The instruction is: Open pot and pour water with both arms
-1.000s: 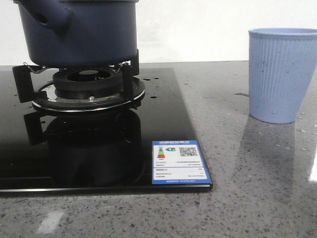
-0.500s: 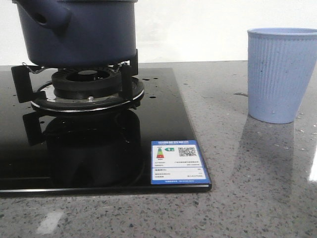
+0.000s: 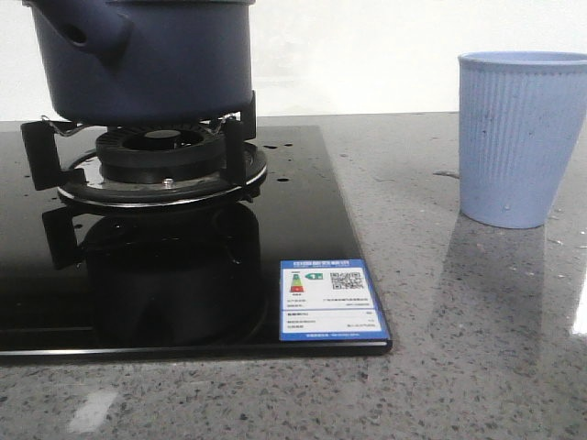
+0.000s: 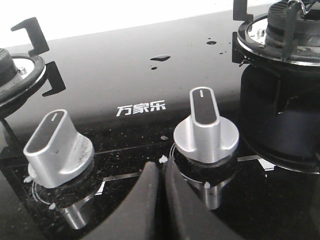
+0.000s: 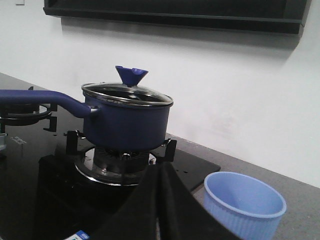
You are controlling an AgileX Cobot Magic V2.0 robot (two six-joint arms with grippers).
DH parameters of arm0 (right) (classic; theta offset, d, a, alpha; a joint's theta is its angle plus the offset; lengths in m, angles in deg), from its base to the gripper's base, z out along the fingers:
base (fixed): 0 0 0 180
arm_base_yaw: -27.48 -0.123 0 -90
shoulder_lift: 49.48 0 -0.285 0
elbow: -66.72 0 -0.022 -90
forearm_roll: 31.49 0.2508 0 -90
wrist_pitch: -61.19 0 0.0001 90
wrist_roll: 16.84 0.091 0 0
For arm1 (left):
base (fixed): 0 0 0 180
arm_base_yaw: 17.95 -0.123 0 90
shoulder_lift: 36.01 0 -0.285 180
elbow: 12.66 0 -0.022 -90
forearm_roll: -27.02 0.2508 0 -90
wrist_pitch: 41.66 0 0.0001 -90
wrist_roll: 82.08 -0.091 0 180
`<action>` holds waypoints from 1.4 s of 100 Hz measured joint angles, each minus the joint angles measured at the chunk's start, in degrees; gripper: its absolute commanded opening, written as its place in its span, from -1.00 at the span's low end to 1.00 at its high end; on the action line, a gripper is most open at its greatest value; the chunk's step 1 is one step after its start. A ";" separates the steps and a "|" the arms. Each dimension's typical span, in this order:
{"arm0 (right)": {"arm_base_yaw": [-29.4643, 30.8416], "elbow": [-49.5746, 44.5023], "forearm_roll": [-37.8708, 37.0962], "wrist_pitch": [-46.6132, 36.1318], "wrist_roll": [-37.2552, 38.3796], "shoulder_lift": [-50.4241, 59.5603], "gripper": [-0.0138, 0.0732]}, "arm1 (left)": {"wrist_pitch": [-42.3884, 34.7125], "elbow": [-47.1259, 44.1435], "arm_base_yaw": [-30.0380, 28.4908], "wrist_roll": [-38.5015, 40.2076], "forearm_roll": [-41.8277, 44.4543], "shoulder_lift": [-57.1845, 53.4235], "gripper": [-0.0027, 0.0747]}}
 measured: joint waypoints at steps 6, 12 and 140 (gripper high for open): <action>0.00 0.00 0.00 0.00 0.00 0.00 -0.84 | 0.00 0.00 0.00 0.00 0.00 0.00 -0.98; 0.00 0.00 0.00 0.00 0.00 0.00 -0.84 | 0.00 0.00 0.00 0.00 0.00 0.00 -0.98; 0.00 -7.54 80.78 14.94 -74.77 0.00 -0.84 | 0.00 0.00 0.00 0.07 0.00 0.00 -0.98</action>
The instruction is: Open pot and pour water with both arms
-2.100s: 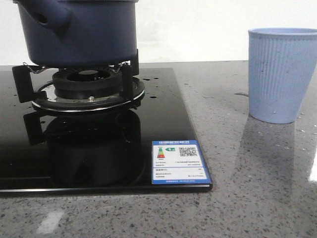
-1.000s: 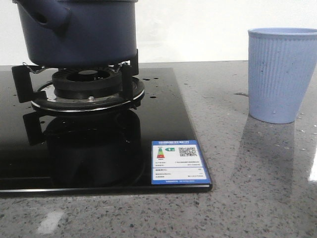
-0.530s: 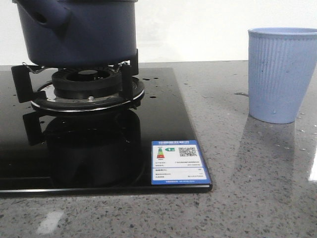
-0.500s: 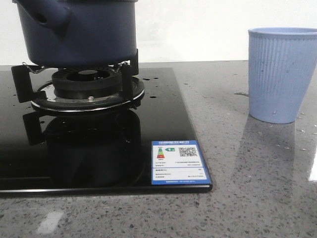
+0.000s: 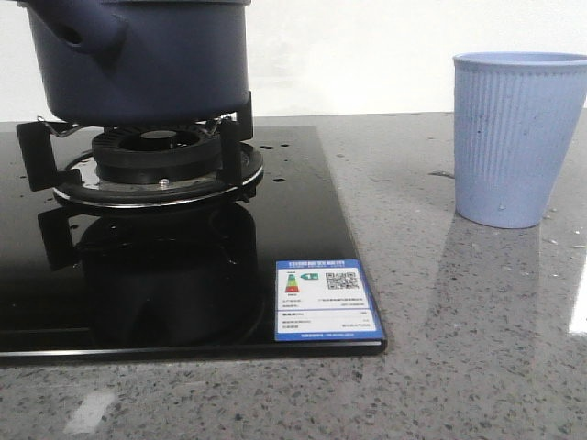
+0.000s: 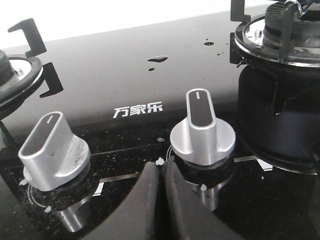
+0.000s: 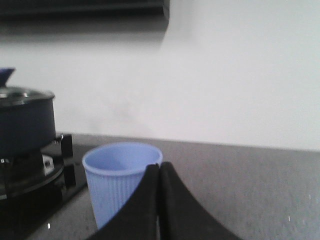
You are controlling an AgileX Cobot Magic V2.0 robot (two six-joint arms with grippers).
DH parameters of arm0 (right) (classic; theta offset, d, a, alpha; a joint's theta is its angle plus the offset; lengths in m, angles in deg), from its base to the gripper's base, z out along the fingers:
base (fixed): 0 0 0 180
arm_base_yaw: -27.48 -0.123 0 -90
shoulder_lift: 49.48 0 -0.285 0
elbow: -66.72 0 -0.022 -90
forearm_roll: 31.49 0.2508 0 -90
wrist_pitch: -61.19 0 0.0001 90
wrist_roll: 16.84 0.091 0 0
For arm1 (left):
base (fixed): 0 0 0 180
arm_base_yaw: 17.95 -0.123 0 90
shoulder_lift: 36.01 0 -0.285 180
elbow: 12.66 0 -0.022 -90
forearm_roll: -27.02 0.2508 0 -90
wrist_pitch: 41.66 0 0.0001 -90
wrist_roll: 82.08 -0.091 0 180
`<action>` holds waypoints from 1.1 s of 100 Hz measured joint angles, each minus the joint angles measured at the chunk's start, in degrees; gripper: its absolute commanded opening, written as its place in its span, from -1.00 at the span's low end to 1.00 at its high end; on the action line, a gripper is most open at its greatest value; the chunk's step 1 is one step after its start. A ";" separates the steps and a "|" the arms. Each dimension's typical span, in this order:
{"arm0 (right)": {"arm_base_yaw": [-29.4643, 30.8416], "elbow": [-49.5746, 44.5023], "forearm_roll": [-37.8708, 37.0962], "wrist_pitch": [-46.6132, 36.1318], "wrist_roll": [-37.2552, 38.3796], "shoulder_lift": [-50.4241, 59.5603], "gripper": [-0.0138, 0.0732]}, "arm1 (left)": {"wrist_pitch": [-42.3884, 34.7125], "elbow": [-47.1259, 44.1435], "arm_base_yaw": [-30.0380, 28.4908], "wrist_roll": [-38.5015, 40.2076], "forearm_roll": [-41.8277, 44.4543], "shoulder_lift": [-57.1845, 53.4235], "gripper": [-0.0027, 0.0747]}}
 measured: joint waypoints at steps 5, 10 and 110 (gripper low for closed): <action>0.00 -1.58 1.77 1.50 -1.19 0.00 -0.84 | 0.00 0.00 0.00 0.00 0.00 0.00 -0.98; 0.00 -3.39 2.58 2.15 -1.86 0.00 -0.84 | 0.00 0.00 0.00 0.00 0.00 0.00 -0.98; 0.00 -4.68 3.83 27.33 -12.77 8.75 -0.84 | 0.00 0.00 0.00 0.00 -0.20 0.00 -0.98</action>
